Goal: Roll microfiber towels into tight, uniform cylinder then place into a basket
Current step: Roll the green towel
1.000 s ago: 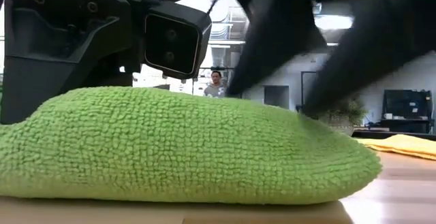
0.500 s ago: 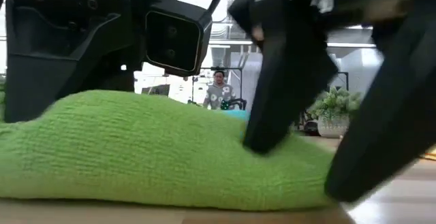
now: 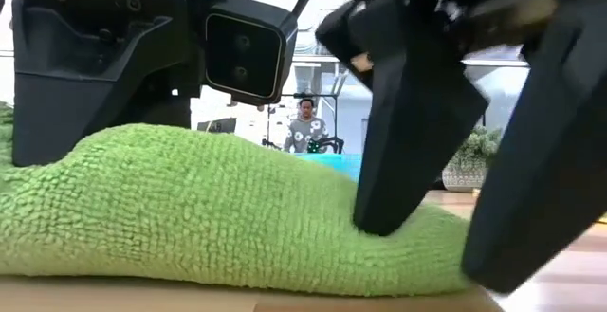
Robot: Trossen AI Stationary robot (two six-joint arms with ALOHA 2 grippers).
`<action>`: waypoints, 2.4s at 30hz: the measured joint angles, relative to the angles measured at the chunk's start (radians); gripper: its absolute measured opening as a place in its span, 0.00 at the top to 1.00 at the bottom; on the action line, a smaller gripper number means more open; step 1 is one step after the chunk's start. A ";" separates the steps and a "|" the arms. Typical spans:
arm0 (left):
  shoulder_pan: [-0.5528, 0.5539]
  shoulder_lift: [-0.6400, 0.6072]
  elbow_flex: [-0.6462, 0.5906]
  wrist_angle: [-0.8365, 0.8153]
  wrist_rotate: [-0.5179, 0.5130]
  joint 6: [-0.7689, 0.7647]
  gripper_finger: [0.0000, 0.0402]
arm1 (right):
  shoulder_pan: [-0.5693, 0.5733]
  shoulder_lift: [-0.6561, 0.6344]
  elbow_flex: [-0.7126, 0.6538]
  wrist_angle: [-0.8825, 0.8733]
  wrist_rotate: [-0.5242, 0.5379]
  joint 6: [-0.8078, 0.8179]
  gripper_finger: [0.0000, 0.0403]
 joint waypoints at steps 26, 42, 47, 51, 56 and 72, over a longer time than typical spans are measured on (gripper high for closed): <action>-0.012 0.000 0.000 0.001 -0.010 0.038 0.96 | -0.011 -0.104 0.011 -0.176 0.022 0.094 0.73; -0.020 0.000 0.000 0.001 -0.045 0.065 0.95 | -0.033 -0.061 0.007 -0.082 -0.072 0.005 0.45; -0.021 0.000 0.000 0.003 -0.056 0.065 0.96 | -0.029 -0.061 0.008 -0.053 -0.080 -0.001 0.42; -0.021 0.000 0.000 0.003 -0.068 0.062 0.95 | -0.029 -0.061 0.008 -0.043 -0.078 -0.002 0.43; -0.022 -0.001 0.000 0.004 -0.081 0.064 0.95 | -0.036 0.002 0.006 -0.034 -0.055 -0.021 0.46; -0.036 -0.001 -0.001 -0.008 -0.078 0.071 0.94 | -0.076 0.048 0.013 0.000 -0.106 0.013 0.51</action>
